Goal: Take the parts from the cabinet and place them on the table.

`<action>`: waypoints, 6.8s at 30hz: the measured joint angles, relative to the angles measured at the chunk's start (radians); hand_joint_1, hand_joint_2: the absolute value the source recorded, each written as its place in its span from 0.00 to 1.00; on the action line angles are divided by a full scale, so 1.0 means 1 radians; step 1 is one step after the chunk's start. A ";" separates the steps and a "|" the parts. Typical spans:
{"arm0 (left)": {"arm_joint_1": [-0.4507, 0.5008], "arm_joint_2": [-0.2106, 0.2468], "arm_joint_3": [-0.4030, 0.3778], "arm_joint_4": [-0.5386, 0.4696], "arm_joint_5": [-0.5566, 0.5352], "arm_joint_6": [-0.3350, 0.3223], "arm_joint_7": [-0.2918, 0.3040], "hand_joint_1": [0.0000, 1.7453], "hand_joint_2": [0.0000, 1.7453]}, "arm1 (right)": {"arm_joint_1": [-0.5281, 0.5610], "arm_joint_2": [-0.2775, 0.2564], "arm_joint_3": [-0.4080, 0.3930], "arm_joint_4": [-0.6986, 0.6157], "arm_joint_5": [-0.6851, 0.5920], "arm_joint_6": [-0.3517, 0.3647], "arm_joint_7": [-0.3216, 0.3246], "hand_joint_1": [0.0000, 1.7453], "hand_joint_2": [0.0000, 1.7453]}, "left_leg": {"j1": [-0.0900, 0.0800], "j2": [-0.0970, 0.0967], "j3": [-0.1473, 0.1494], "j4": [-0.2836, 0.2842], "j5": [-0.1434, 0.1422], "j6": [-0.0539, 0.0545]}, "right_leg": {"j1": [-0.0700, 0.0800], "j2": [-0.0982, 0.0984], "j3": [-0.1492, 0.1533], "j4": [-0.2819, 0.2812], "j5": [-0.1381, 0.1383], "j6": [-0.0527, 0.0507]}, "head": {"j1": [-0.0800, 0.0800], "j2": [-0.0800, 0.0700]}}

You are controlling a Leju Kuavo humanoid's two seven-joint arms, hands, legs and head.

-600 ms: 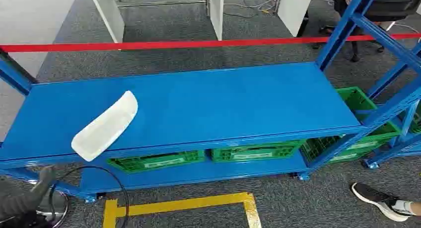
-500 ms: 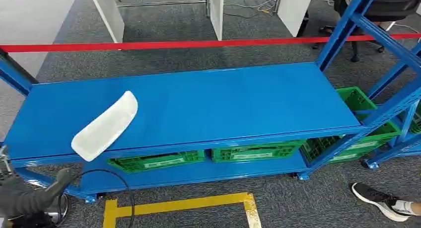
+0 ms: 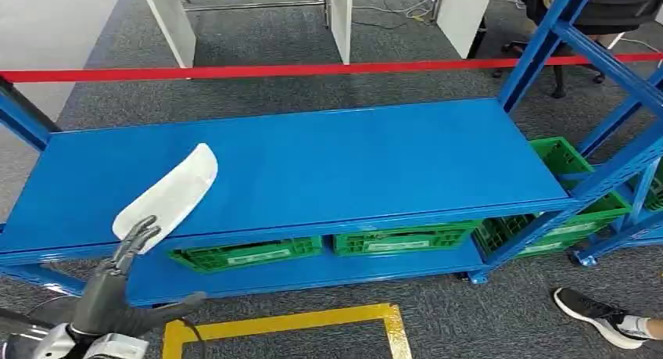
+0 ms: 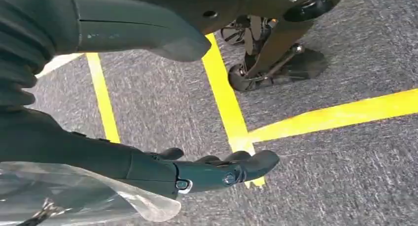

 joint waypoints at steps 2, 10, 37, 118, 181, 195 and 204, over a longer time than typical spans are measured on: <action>-0.021 0.019 -0.030 0.023 -0.050 0.007 0.039 0.00 1.00 | -0.003 -0.002 0.018 0.000 0.003 0.000 0.005 0.00 1.00 | 0.000 0.000 0.000 0.000 0.000 0.000 | 0.000 0.000 0.000 0.000 0.000 0.000 | 0.000 0.000; -0.091 0.024 -0.087 0.087 -0.246 0.089 0.201 0.00 1.00 | -0.008 -0.004 0.064 0.000 0.028 -0.003 0.028 0.00 1.00 | 0.000 0.000 0.000 0.000 0.000 0.000 | 0.000 0.000 0.000 0.000 0.000 0.000 | 0.000 0.000; -0.252 -0.097 -0.109 0.334 -0.615 0.230 0.502 0.00 1.00 | -0.012 -0.004 0.132 0.000 0.074 -0.022 0.086 0.00 1.00 | 0.000 0.000 0.000 0.001 0.000 0.000 | 0.000 0.000 0.000 0.000 0.000 0.000 | 0.000 0.000; -0.568 -0.048 -0.026 0.755 -0.874 0.134 0.752 1.00 1.00 | -0.023 -0.012 0.195 -0.020 0.072 -0.021 0.147 0.00 1.00 | 0.000 0.000 0.000 0.001 0.001 0.000 | 0.000 0.001 0.000 0.001 0.001 0.000 | 0.000 0.000; 0.026 -0.153 -0.032 -0.028 0.234 0.360 -0.083 1.00 1.00 | 0.005 0.032 0.145 -0.009 -0.002 -0.031 0.055 0.00 1.00 | 0.014 0.008 0.109 0.002 -0.101 -0.008 | -0.004 -0.021 -0.090 0.044 0.050 -0.009 | -0.003 0.000; 0.045 -0.179 -0.021 -0.035 0.237 0.367 -0.121 1.00 1.00 | 0.012 0.033 0.126 0.002 -0.003 0.070 0.015 0.00 1.00 | -0.009 0.018 -0.062 0.002 0.048 0.033 | 0.008 -0.019 -0.002 0.179 -0.027 0.017 | 0.018 0.000; 0.056 -0.185 -0.011 -0.040 0.240 0.373 -0.123 1.00 1.00 | 0.010 0.035 0.126 0.003 -0.002 0.090 0.025 0.00 1.00 | 0.001 0.011 -0.119 0.135 -0.075 -0.017 | 0.006 -0.032 0.081 -0.055 -0.033 -0.028 | 0.009 0.000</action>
